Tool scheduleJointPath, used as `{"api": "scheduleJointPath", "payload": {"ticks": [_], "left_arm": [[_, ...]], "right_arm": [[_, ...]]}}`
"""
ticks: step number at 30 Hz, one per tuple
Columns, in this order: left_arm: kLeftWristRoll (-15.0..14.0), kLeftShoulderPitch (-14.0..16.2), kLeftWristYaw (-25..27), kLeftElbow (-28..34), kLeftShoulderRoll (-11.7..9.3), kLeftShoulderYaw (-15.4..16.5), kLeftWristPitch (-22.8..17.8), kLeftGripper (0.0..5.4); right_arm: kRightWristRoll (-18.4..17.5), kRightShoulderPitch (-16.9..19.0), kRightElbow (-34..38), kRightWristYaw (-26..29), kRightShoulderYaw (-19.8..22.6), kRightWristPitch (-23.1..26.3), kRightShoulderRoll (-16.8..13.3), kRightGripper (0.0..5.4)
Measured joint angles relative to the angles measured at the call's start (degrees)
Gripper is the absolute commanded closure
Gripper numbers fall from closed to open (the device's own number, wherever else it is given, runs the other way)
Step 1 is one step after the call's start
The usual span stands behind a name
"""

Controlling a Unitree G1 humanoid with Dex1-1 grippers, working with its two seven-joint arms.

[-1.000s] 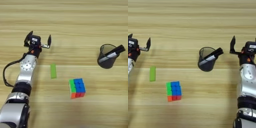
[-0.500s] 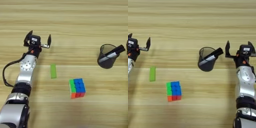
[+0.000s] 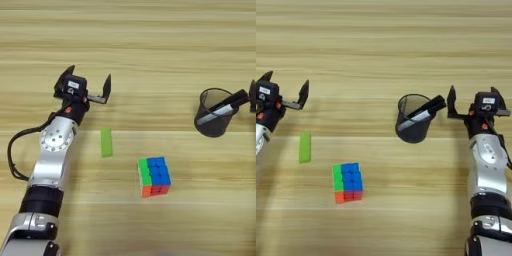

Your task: Move the objects on the table

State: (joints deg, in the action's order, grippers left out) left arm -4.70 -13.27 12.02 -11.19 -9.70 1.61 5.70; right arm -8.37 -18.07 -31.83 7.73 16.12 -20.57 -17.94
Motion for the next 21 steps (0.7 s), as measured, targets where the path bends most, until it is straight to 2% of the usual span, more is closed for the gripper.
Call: {"api": "scheduleJointPath", "payload": {"ticks": [5, 8, 11, 13, 15, 17, 21], "left_arm": [[-0.46, 6.95, 2.36, 12.32, -0.71, -2.75, -16.33, 0.00], [-0.60, 9.72, 2.62, 18.39, -1.63, -3.04, -25.98, 0.00], [-0.90, 11.59, 2.82, 23.03, -2.68, -2.89, -32.97, 0.00], [-1.30, 12.38, 3.14, 25.69, -3.10, -2.97, -36.54, 0.00], [-1.09, 13.13, 3.45, 27.90, -4.00, -3.45, -38.39, 0.00], [-0.18, 14.35, 3.58, 29.89, -5.21, -4.21, -39.33, 0.00], [-0.01, 17.16, 3.97, 32.50, -6.35, -4.97, -40.93, 0.00]], "right_arm": [[0.01, -0.01, 0.11, -0.54, -0.17, 0.20, 0.35, 0.02], [0.00, -0.02, 0.18, -0.92, -0.29, 0.23, 0.57, 0.02], [0.00, -0.02, 0.28, -0.98, -0.41, 0.25, 0.67, 0.02], [0.00, -0.02, 0.36, -0.99, -0.47, 0.26, 0.76, 0.02], [0.00, -0.02, 0.41, -1.02, -0.49, 0.27, 0.78, 0.02], [0.00, -0.02, 0.45, -1.05, -0.52, 0.29, 0.79, 0.02], [0.00, -0.02, 0.47, -1.06, -0.57, 0.32, 0.83, 0.02]]}}
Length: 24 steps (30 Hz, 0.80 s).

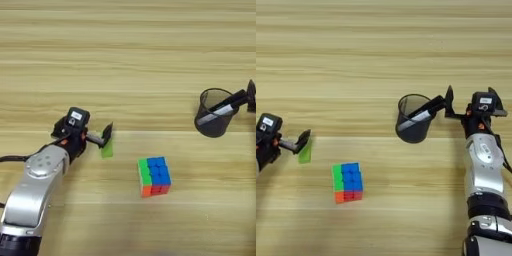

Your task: Move the objects on the table

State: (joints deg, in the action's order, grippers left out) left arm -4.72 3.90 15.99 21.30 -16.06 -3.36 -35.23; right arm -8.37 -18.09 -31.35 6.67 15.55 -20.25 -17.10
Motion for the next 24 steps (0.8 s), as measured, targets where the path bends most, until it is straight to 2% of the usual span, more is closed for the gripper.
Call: {"api": "scheduleJointPath", "payload": {"ticks": [3, 7, 11, 24], "left_arm": [[-0.08, 1.73, 0.67, 1.44, -0.58, -0.45, -0.48, 0.00], [-0.32, 4.37, 2.47, 3.36, -0.93, -2.70, -0.47, 0.00], [-0.52, 5.61, 4.41, 3.52, -1.22, -4.01, -0.43, 0.00], [-1.63, 6.42, 7.03, 2.18, -2.03, -6.11, 0.84, 0.00]], "right_arm": [[0.00, 0.00, 0.01, 0.00, -0.03, 0.01, 0.02, 0.02], [0.00, 0.00, 0.01, 0.00, -0.13, 0.04, 0.04, 0.02], [0.01, 0.00, 0.01, -0.01, -0.22, 0.07, 0.10, 0.02], [0.01, 0.00, 0.39, -0.04, -0.30, 0.93, 0.30, 0.02]]}}
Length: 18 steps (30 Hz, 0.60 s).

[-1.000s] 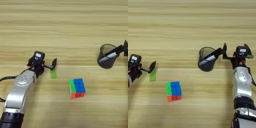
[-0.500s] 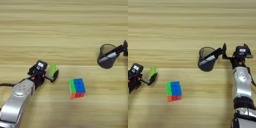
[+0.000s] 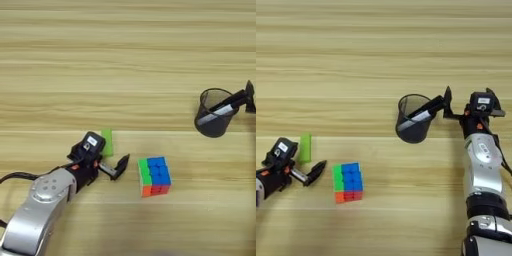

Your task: Move the objects on the table

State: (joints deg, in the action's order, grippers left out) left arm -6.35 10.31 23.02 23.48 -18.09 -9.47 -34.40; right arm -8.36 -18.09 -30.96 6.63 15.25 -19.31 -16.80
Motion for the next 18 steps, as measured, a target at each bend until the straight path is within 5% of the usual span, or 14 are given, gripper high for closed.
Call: {"api": "scheduleJointPath", "payload": {"ticks": [18], "left_arm": [[2.16, -0.71, -1.44, -2.86, -1.05, -0.32, 1.16, 1.92]], "right_arm": [[0.00, 0.01, 2.06, 0.01, -0.06, 0.69, 0.79, 0.00]]}}
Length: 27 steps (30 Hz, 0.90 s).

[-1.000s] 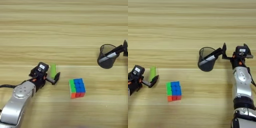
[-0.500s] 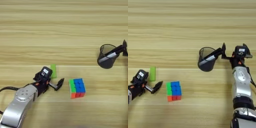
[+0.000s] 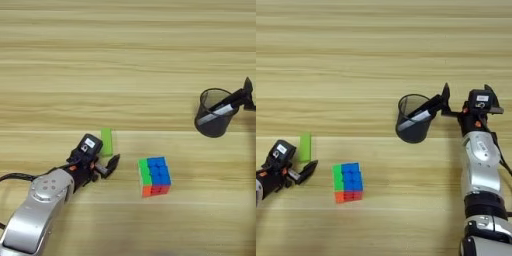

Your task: Move the objects on the table

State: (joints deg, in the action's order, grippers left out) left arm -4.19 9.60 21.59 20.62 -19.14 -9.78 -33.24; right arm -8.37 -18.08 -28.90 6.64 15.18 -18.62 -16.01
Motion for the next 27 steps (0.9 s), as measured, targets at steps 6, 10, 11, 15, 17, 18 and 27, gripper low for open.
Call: {"api": "scheduleJointPath", "payload": {"ticks": [6, 10, 11, 15, 17, 18, 27], "left_arm": [[-0.07, -0.29, 0.03, 0.00, 0.01, 0.00, 0.00, 2.70], [-0.26, -0.33, 0.35, 0.00, 0.01, 0.00, 0.01, 3.02], [-0.31, -0.33, 0.42, 0.00, 0.01, 0.00, 0.01, 3.13], [-0.40, -0.33, 0.46, 0.01, 0.01, 0.00, 0.03, 3.48], [-0.40, -0.35, 0.50, 0.00, 0.01, 0.00, 0.05, 3.73], [-0.41, -0.41, 0.52, 0.00, 0.01, 0.00, 0.07, 3.77], [-0.42, -0.50, 0.93, 0.00, 0.00, 0.00, 0.35, 4.08]], "right_arm": [[0.01, 0.00, 0.05, 0.00, 0.00, 0.40, 0.06, 0.00], [0.01, 0.00, 0.05, 0.02, 0.00, 0.45, 0.06, 0.00], [0.01, 0.00, 0.05, 0.02, 0.00, 0.45, 0.06, 0.00], [0.01, 0.00, 0.05, 0.04, 0.00, 0.45, 0.06, 0.00], [0.01, 0.00, 0.05, 0.04, 0.00, 0.44, 0.06, 0.00], [0.02, 0.00, 0.05, 0.05, 0.00, 0.44, 0.05, 0.00], [0.07, 0.00, 0.04, 0.05, 0.00, 0.44, 0.06, 0.00]]}}
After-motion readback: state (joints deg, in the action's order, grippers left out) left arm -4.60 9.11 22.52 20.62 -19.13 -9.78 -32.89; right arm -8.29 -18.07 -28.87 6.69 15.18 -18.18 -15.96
